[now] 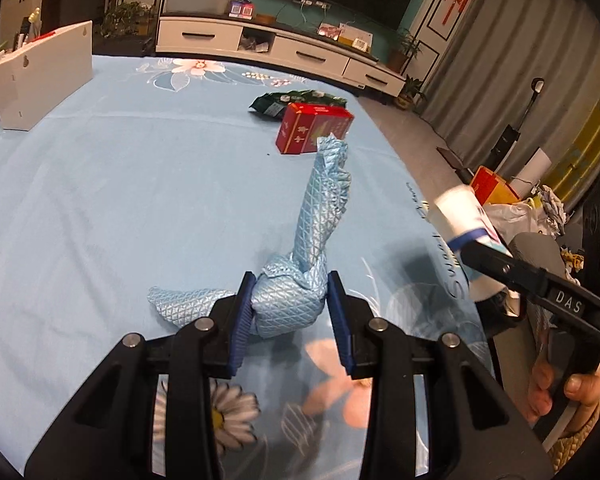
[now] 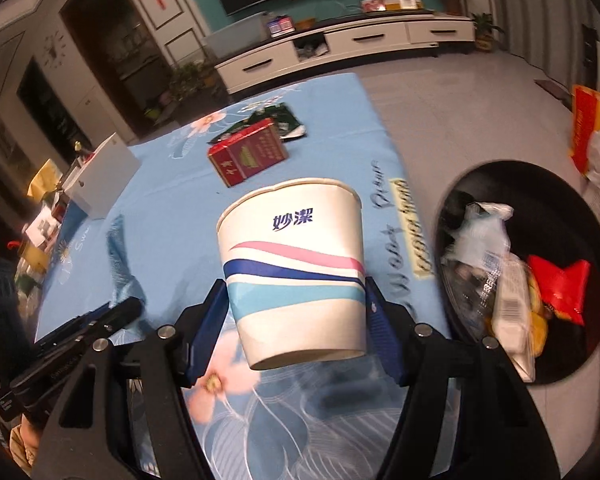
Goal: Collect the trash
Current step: 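Carry the blue mesh cloth and white paper cup over the black bin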
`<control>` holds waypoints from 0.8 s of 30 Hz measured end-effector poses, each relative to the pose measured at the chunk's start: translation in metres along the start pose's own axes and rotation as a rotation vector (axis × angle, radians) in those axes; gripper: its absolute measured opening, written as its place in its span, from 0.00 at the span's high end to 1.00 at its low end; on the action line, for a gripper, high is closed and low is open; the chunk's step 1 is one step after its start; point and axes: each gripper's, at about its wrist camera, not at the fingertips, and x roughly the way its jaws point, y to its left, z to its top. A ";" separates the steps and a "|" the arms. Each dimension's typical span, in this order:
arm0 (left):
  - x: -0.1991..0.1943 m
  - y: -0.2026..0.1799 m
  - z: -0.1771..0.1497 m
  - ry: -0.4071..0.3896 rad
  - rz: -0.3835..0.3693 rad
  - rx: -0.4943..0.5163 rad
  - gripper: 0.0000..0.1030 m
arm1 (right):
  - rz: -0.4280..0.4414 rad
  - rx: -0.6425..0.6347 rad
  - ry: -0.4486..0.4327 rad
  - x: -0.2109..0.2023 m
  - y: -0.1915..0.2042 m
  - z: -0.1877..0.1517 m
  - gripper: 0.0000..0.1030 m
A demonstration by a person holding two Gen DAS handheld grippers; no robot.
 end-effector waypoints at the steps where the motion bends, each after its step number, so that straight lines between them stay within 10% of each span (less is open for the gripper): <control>1: -0.006 -0.002 -0.002 -0.007 -0.002 0.003 0.64 | 0.000 0.008 -0.002 -0.004 -0.002 -0.001 0.36; 24: -0.083 -0.033 -0.024 -0.113 -0.039 0.057 0.64 | 0.036 -0.071 -0.130 -0.077 0.032 -0.013 0.35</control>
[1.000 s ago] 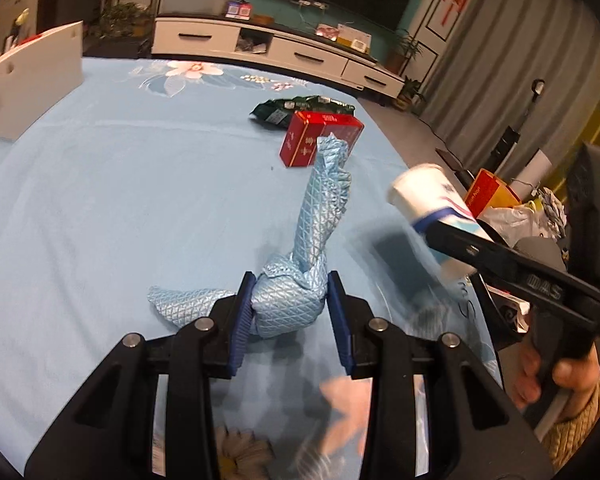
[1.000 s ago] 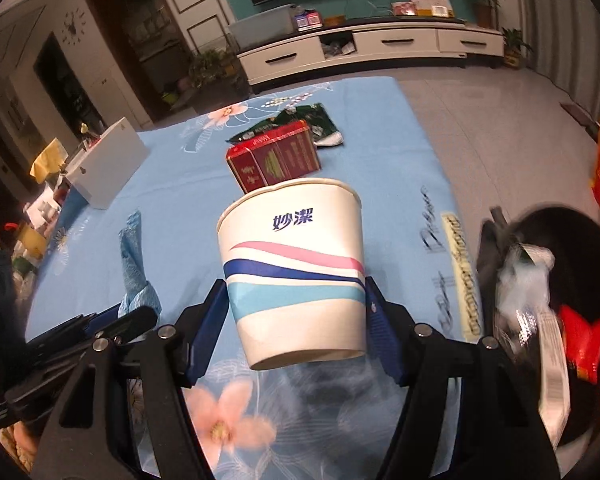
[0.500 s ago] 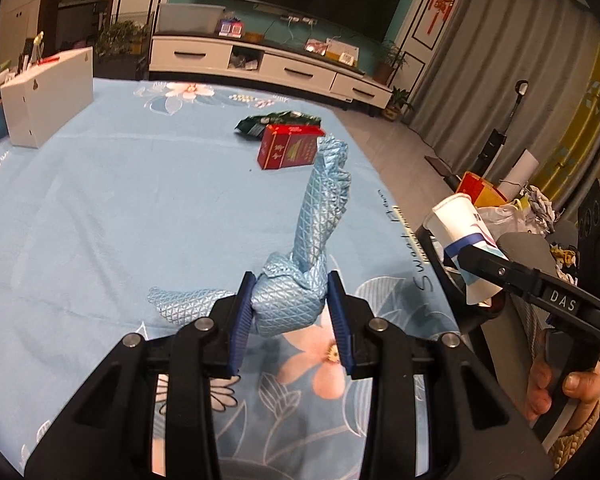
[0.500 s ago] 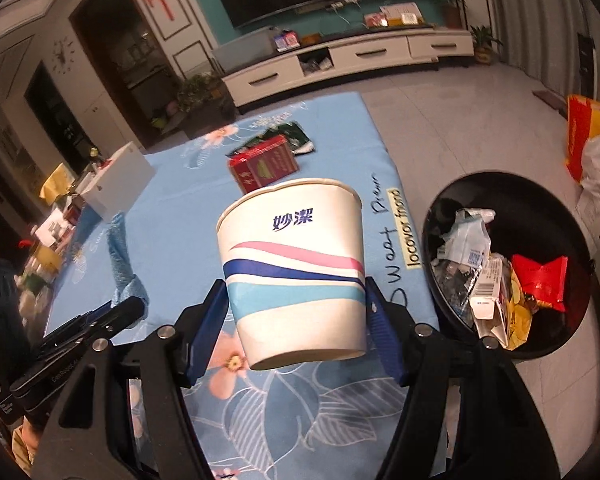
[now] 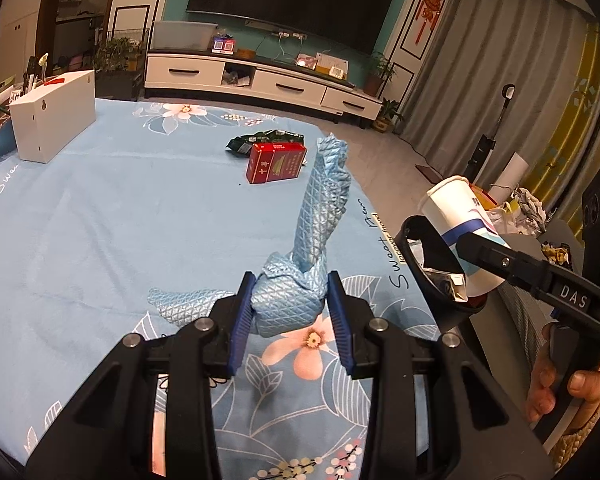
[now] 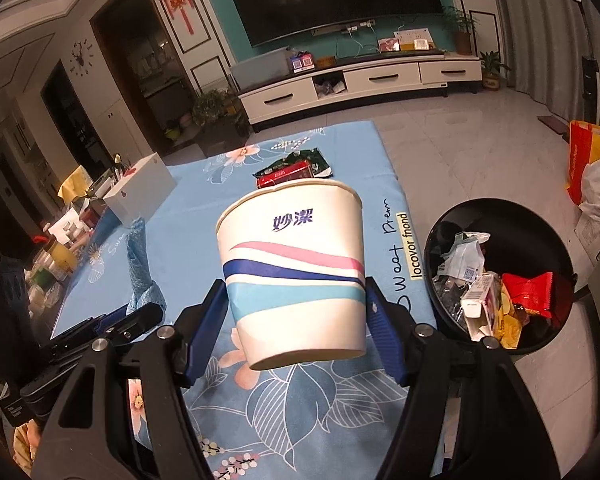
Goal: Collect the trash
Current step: 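Carry the blue mesh cloth and white paper cup over the black bin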
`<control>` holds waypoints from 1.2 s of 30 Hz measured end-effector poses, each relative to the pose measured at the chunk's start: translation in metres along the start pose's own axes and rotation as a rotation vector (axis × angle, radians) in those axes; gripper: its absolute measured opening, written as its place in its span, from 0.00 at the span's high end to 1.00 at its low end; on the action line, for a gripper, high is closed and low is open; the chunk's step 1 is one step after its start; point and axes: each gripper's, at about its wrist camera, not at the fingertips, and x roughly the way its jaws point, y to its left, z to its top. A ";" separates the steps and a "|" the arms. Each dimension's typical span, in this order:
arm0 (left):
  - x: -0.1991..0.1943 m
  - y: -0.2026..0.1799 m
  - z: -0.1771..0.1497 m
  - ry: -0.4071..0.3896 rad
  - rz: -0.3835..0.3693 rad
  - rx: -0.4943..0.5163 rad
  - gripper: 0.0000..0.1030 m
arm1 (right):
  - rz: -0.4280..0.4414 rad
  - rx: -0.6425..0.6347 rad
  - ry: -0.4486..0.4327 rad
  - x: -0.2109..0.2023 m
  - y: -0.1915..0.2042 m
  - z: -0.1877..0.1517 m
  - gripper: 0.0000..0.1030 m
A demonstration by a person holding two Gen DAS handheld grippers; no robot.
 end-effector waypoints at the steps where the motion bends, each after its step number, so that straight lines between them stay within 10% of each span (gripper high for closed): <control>1: -0.001 -0.001 0.000 0.000 -0.001 0.001 0.64 | 0.000 0.001 -0.002 -0.001 0.000 0.000 0.35; 36: 0.011 -0.027 0.009 -0.005 -0.030 0.057 0.64 | -0.031 0.063 -0.047 -0.015 -0.029 0.003 0.35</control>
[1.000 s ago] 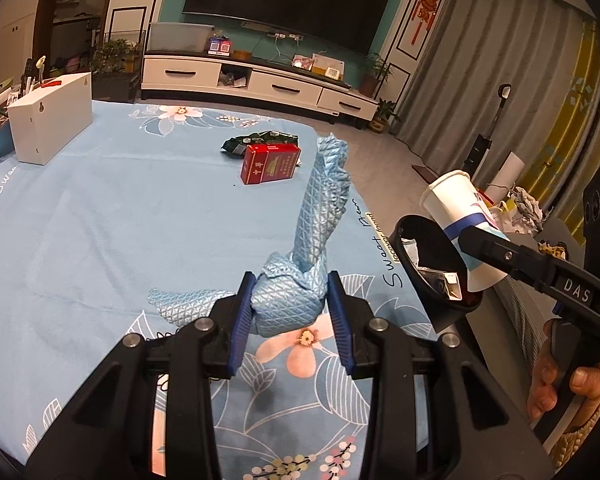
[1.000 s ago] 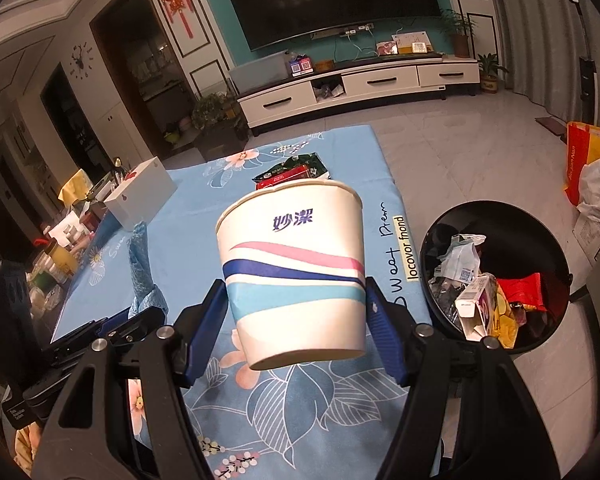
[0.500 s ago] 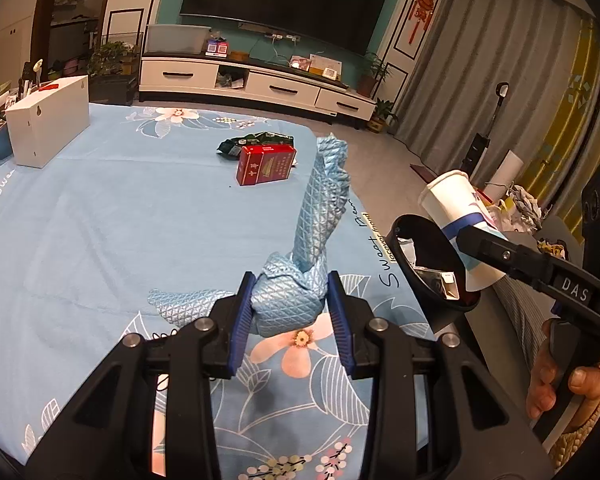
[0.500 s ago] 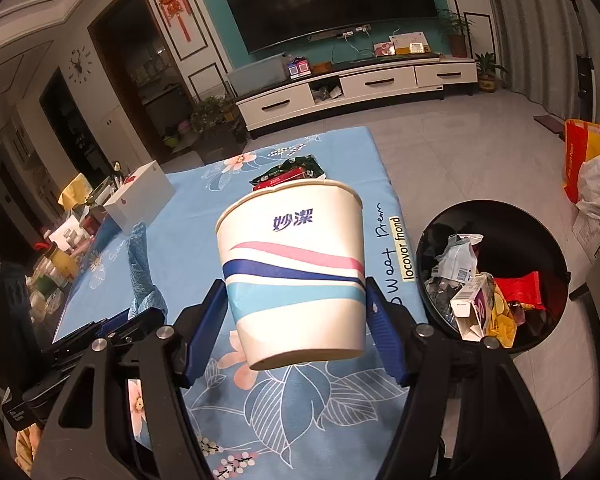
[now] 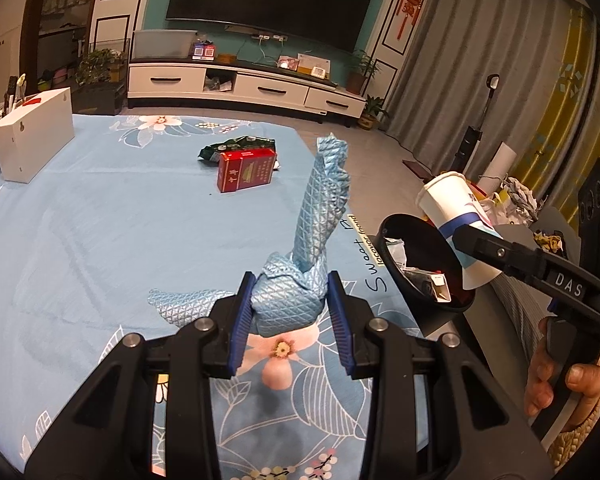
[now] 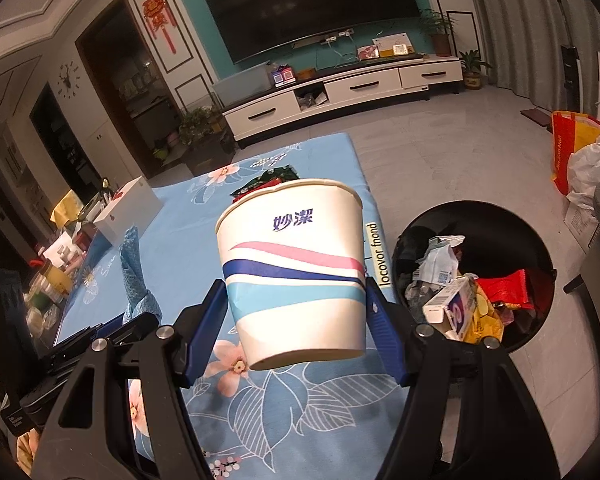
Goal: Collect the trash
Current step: 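Carry the blue mesh cloth and white paper cup over the black bin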
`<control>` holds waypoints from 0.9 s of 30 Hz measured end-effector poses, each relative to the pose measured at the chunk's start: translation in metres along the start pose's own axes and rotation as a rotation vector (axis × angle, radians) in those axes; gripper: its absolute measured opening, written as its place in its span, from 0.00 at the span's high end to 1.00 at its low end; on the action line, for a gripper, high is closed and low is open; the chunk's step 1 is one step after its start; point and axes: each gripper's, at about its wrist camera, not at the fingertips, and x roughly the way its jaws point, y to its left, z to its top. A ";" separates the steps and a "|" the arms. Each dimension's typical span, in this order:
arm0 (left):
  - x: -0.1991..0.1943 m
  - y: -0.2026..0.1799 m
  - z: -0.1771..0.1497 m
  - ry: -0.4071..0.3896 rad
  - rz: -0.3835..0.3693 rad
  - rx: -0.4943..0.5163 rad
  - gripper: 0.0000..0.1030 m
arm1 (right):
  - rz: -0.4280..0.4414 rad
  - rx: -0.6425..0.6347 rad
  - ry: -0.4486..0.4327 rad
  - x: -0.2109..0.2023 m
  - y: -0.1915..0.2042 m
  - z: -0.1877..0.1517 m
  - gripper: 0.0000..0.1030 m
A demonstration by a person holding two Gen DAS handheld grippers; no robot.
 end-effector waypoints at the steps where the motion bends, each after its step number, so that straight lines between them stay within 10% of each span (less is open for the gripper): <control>1: 0.001 -0.002 0.001 0.000 -0.002 0.004 0.64 | -0.004 0.004 -0.004 -0.001 -0.002 0.001 0.35; 27: 0.018 -0.031 0.014 -0.008 -0.032 0.079 0.64 | -0.049 0.058 -0.043 -0.008 -0.031 0.004 0.35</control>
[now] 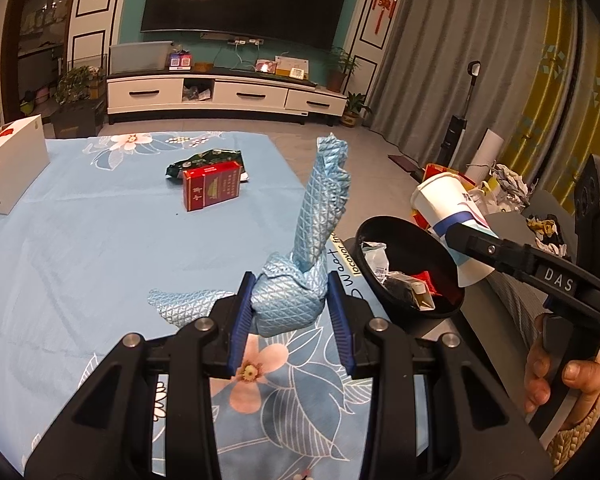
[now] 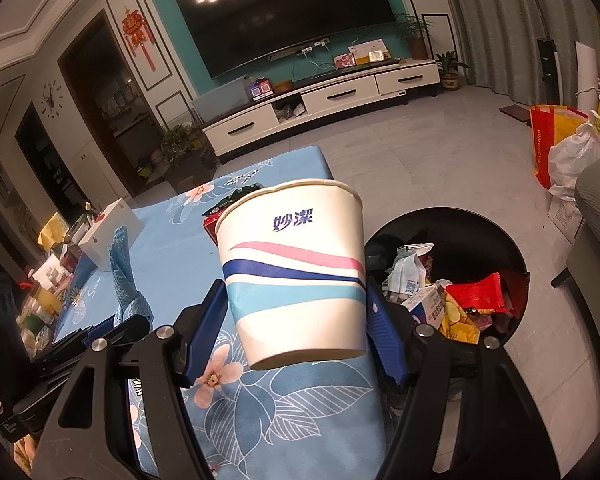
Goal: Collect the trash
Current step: 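Carry the blue mesh cloth and white paper cup over the black bin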
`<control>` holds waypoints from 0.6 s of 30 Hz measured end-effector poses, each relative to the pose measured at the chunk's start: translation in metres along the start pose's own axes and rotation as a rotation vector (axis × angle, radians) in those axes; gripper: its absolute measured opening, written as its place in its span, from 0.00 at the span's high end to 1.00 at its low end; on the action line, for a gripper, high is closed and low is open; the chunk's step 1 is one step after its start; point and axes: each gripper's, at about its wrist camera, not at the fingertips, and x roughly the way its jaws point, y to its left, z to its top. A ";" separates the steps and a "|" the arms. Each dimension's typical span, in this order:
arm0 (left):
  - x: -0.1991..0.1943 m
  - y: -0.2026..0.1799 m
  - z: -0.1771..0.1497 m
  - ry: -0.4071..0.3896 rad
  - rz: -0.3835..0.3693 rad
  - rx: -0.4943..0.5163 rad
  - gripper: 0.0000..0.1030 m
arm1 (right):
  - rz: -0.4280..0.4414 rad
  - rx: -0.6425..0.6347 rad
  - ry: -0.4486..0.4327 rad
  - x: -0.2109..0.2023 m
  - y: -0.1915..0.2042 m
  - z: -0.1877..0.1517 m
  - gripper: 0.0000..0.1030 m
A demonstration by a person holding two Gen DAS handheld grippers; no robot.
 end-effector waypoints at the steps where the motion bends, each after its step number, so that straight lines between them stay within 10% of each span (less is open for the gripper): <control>1: 0.001 -0.002 0.001 0.001 -0.002 0.005 0.64 | -0.001 0.002 -0.001 0.000 -0.002 0.000 0.35; 18: 0.019 -0.024 0.006 0.023 -0.023 0.057 0.64 | -0.028 0.041 -0.003 0.001 -0.022 0.001 0.35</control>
